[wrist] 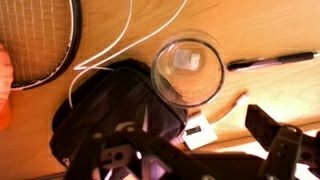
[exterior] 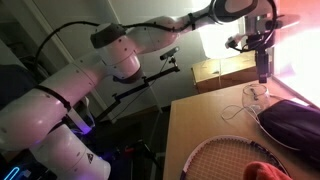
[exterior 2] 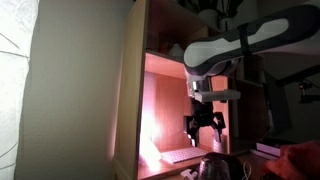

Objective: Use the towel to wipe the monitor and put the pen in the jar

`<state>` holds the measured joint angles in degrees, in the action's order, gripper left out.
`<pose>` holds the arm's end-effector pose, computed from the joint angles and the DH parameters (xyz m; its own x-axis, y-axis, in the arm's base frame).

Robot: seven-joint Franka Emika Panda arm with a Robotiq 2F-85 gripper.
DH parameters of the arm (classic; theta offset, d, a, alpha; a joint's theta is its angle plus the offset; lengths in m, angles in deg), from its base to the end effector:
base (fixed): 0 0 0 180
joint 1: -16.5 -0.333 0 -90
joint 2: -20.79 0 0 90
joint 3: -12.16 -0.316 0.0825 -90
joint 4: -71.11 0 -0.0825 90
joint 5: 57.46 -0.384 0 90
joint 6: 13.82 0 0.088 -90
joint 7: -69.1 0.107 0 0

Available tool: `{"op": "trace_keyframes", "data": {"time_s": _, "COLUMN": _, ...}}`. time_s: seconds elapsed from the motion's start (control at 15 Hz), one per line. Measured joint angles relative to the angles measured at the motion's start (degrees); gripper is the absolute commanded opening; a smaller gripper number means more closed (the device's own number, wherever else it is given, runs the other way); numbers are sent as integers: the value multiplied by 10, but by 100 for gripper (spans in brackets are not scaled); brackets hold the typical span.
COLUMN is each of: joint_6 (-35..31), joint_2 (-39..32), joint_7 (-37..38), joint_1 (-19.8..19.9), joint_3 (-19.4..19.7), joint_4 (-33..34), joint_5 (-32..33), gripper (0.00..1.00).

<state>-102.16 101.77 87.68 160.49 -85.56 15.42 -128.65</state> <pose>0.7653 0.0306 0.2698 0.7924 -0.6099 -0.0084 -0.6037 -0.7862 0.1317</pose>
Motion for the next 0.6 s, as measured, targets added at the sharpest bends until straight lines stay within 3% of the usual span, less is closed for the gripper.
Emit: {"op": "trace_keyframes", "data": {"time_s": 0.6, "joint_6": -61, "joint_2": -2, "joint_7": -44, "joint_1": -51, "joint_3": 21, "joint_4": -7, "joint_5": 0, "gripper": 100}}
